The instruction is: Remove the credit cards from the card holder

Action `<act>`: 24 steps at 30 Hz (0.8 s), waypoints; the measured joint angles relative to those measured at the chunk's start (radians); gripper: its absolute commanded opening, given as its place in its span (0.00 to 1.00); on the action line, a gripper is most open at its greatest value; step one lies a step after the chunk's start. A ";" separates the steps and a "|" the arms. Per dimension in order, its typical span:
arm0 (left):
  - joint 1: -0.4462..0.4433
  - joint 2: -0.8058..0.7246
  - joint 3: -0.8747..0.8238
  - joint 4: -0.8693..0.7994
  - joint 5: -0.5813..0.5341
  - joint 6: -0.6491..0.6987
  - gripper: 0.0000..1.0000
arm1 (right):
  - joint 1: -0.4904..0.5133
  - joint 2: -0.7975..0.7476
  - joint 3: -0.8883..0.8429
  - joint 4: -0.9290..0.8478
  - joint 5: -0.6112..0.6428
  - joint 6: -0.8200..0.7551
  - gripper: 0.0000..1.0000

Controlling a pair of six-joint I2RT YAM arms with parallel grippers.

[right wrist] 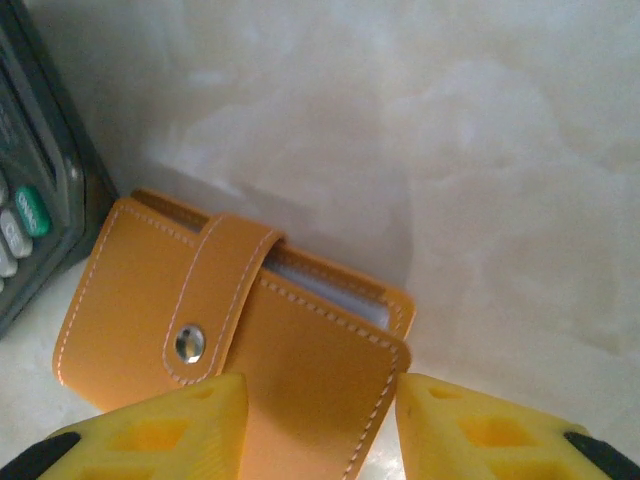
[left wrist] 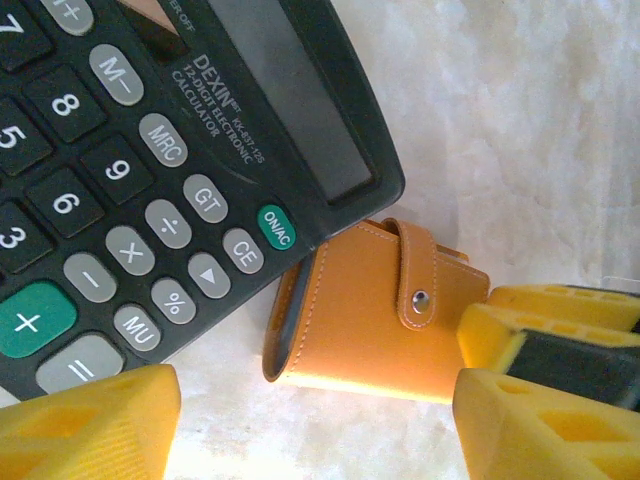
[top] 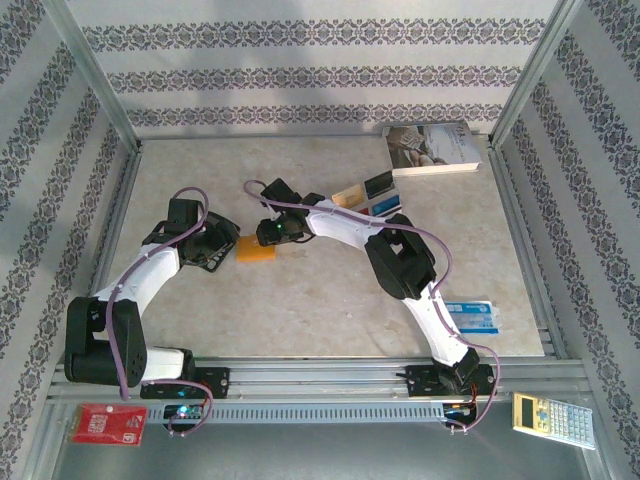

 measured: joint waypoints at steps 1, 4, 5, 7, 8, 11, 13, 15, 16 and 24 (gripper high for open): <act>0.000 0.000 0.000 0.000 0.003 -0.001 0.70 | 0.005 0.000 0.000 -0.007 0.000 -0.004 0.43; 0.000 0.000 -0.010 0.008 0.013 -0.009 0.68 | 0.013 0.004 0.000 -0.018 0.014 -0.007 0.43; 0.000 0.000 -0.015 0.008 0.016 -0.012 0.68 | 0.014 0.006 -0.001 -0.020 0.021 -0.007 0.43; -0.002 0.000 -0.027 0.008 0.020 -0.019 0.68 | 0.014 0.008 -0.011 -0.020 0.038 -0.006 0.43; -0.002 0.000 -0.031 0.008 0.021 -0.023 0.67 | 0.014 0.008 -0.018 -0.019 0.046 -0.002 0.43; -0.010 0.001 -0.044 0.010 0.024 -0.031 0.67 | 0.018 -0.014 -0.070 0.015 0.068 0.023 0.42; -0.021 0.001 -0.051 0.011 0.024 -0.040 0.67 | 0.023 -0.056 -0.137 0.034 0.097 0.045 0.42; -0.029 0.001 -0.060 0.021 0.027 -0.050 0.67 | 0.027 -0.110 -0.219 0.049 0.123 0.070 0.42; -0.036 0.001 -0.066 0.027 0.028 -0.057 0.67 | 0.027 -0.143 -0.270 0.059 0.134 0.084 0.42; -0.122 -0.005 -0.116 0.045 0.031 -0.125 0.68 | 0.031 -0.390 -0.599 0.094 0.172 0.166 0.51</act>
